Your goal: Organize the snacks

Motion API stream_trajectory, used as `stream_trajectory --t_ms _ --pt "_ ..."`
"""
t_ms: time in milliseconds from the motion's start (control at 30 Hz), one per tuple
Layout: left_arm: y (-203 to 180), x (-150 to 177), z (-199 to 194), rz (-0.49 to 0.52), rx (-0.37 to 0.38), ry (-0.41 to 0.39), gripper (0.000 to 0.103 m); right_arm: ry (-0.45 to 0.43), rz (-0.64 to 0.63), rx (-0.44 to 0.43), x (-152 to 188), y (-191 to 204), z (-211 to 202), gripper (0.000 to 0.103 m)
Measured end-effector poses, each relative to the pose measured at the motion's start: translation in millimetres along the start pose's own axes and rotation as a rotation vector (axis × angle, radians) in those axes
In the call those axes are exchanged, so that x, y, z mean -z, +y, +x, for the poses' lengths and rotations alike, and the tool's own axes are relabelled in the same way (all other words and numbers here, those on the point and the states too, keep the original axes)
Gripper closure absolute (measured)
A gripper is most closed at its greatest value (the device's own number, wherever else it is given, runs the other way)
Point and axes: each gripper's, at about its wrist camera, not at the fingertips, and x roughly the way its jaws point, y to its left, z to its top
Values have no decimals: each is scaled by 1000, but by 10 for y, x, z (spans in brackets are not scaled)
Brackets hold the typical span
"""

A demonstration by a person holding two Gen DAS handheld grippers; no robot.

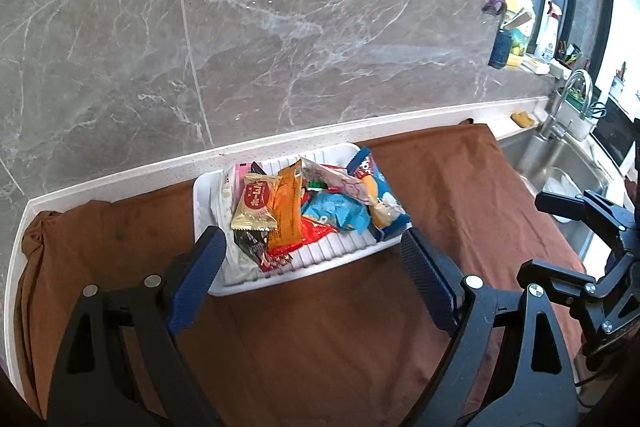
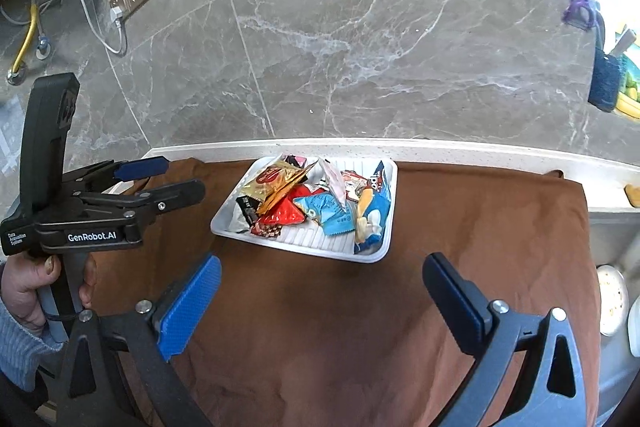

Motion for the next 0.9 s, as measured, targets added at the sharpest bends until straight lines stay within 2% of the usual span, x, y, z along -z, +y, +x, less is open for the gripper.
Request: stream_trajectory --t_ms 900 --pt "-313 239 -1041 54 -4 -99 14 -98 -13 5 361 306 -785 0"
